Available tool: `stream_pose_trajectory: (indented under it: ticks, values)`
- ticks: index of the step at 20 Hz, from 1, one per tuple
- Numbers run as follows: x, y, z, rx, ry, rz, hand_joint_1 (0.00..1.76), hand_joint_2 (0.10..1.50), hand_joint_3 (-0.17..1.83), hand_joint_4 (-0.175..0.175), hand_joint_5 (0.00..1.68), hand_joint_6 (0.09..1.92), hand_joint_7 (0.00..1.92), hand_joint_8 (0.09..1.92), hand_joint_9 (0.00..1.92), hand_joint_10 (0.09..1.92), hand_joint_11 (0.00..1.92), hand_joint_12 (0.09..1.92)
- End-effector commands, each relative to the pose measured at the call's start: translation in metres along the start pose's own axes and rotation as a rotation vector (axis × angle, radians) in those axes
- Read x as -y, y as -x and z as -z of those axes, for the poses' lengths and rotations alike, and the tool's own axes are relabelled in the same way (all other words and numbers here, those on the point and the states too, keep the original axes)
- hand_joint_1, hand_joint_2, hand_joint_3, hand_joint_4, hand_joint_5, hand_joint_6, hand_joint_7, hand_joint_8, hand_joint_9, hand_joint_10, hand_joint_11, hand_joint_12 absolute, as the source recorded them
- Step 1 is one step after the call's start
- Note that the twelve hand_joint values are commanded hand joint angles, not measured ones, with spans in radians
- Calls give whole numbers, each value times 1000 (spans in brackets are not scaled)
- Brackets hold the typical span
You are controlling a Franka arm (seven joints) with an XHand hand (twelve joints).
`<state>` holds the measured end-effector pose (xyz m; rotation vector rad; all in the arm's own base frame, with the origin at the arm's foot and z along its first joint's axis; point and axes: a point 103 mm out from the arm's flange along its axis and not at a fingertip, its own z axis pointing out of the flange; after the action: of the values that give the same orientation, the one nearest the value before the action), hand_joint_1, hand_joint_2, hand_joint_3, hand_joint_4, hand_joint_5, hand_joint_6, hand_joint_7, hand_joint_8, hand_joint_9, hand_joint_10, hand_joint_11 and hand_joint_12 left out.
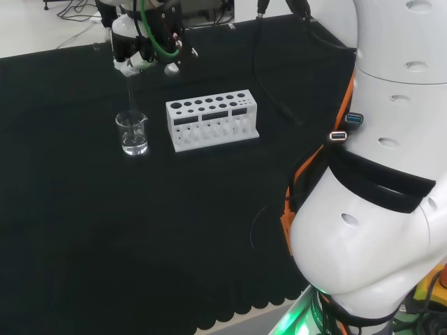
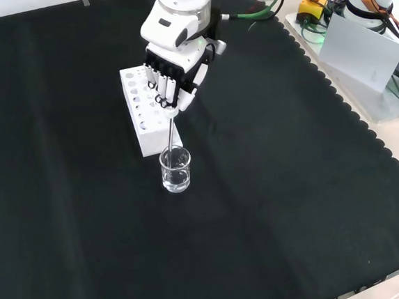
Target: Stir in the beaker to the left of the white test tube rack with the glass rod.
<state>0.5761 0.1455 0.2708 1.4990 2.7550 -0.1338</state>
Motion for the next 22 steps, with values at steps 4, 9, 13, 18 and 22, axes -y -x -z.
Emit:
stream_pose_trajectory:
  ticks: [4,9,13,18,22]
  values:
    - [20,4,7,9,-8,-4,1328,1037,-175,-175,1441,87,1427,504,1694,623,1631,748]
    - [18,-18,12,15,-15,20,1328,1037,-175,-175,1441,87,1428,503,1694,624,1631,749]
    - [10,-34,13,14,-16,41,1328,1037,-175,-175,1442,87,1428,502,1694,625,1631,750]
    - [-4,-39,10,4,-13,49,1328,1037,-175,-175,1442,87,1429,500,1694,626,1631,751]
    - [-12,-28,7,-5,-13,43,1328,1037,-175,-175,1443,87,1429,499,1695,626,1631,752]
